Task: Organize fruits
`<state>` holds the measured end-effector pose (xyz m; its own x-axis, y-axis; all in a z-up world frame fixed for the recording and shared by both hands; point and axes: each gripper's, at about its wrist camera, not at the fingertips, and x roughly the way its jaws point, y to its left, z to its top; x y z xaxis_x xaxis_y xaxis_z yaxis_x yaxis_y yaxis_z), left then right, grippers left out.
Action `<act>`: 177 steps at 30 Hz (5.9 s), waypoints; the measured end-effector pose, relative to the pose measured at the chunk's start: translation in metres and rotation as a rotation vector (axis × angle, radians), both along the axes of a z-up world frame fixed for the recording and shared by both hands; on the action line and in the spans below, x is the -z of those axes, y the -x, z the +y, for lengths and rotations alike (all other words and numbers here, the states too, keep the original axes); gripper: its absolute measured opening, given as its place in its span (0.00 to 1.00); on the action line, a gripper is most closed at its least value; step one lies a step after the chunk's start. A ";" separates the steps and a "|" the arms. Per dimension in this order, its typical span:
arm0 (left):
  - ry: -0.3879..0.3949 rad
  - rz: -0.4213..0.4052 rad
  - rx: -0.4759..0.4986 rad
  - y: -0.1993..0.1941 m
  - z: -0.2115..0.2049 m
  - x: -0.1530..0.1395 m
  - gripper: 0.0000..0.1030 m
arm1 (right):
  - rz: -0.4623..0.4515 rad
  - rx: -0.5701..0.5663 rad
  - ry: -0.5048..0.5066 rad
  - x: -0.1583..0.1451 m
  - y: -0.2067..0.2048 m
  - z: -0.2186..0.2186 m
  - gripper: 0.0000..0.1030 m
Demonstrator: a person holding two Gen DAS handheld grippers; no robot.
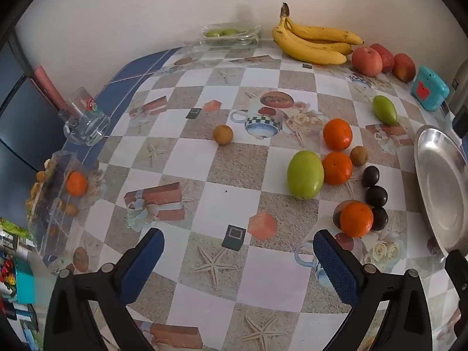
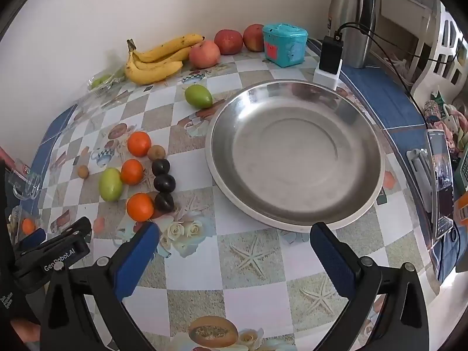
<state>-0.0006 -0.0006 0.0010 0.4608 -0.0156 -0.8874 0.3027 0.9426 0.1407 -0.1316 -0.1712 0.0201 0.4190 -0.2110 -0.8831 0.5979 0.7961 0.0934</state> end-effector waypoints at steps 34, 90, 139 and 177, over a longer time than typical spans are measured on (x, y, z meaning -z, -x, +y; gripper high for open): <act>0.041 -0.020 0.003 0.008 0.008 -0.019 1.00 | 0.010 0.012 0.010 0.000 -0.002 -0.003 1.00; 0.022 -0.033 0.028 0.011 0.003 -0.016 1.00 | 0.022 0.006 0.006 0.004 -0.005 -0.002 1.00; 0.327 0.247 0.032 -0.077 -0.036 0.030 0.39 | 0.018 -0.130 -0.146 0.030 -0.078 -0.004 1.00; 0.386 0.196 -0.096 -0.088 0.026 0.009 0.78 | 0.278 -0.217 -0.030 0.092 -0.127 0.057 1.00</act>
<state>0.0877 0.0257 -0.0077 0.3004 -0.3285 -0.8955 0.1968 0.9400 -0.2788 -0.0051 -0.1144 -0.0718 0.1940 -0.1155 -0.9742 0.4214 0.9066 -0.0236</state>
